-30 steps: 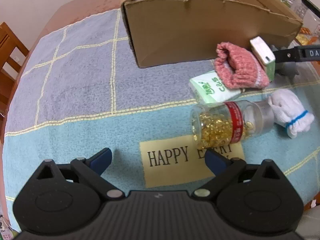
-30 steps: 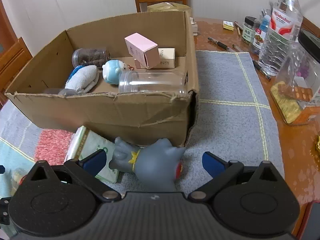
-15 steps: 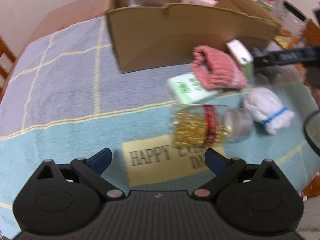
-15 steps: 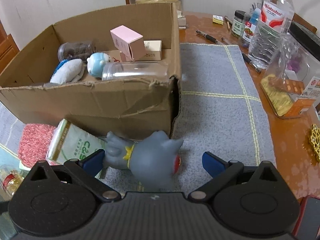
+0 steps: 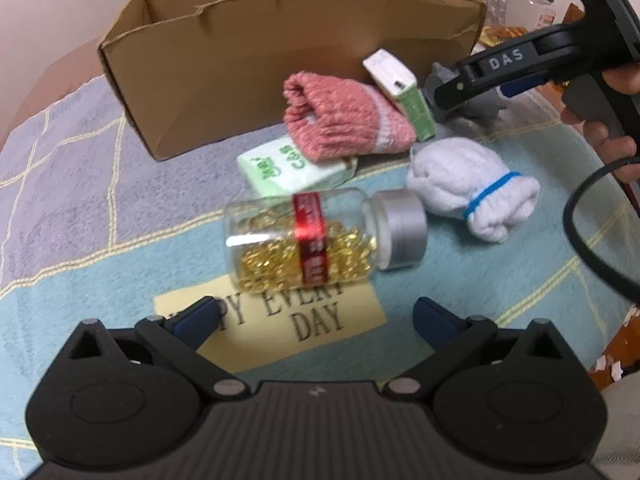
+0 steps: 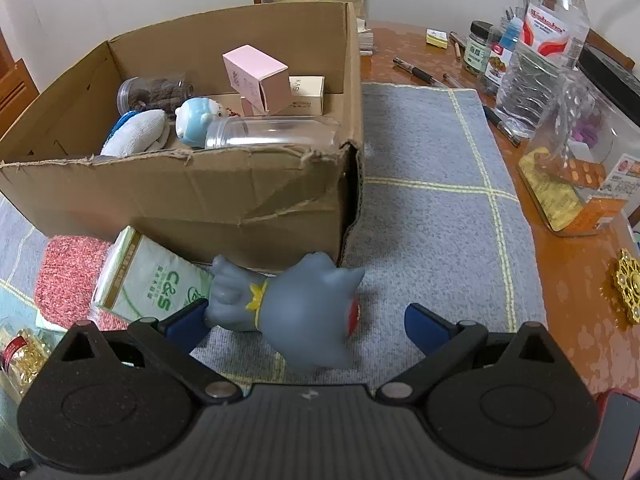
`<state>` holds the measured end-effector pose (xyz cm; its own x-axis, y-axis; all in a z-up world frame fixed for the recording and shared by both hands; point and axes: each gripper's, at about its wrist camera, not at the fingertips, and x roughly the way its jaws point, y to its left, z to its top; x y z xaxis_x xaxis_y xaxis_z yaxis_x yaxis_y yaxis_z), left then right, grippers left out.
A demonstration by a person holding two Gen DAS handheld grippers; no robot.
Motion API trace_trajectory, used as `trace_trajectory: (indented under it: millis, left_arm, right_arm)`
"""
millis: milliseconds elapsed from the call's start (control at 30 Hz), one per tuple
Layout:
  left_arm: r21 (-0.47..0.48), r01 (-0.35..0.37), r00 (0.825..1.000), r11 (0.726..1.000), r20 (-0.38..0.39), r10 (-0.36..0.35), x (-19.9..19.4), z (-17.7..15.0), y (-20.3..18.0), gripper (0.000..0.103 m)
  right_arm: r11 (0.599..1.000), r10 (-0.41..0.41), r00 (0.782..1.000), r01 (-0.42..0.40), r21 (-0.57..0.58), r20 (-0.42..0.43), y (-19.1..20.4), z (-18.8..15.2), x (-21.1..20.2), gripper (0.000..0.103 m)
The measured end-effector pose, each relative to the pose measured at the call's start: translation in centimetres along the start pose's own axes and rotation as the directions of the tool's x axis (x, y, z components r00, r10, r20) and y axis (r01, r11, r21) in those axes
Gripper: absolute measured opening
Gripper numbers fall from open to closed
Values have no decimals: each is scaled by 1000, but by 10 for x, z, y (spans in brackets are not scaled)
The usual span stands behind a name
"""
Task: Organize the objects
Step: 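Grasp the red-labelled capsule bottle with the left tool while the right tool grasps the grey toy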
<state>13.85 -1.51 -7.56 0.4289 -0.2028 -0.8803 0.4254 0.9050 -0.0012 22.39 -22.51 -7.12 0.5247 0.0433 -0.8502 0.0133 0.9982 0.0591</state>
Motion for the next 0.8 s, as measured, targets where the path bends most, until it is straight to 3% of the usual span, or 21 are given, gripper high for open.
trace_trajectory:
  millis: [567,800]
  left_arm:
    - [-129,-83,992,988,86,94,7,14,-12,102]
    - [-157,-79,989,984,112,97,3,19,-8,100]
  right_arm:
    - [999,43,999,-43,-19,-25,-1,-1,13,103]
    - [999,52,999,-52,-7,-13,0,3,14,103]
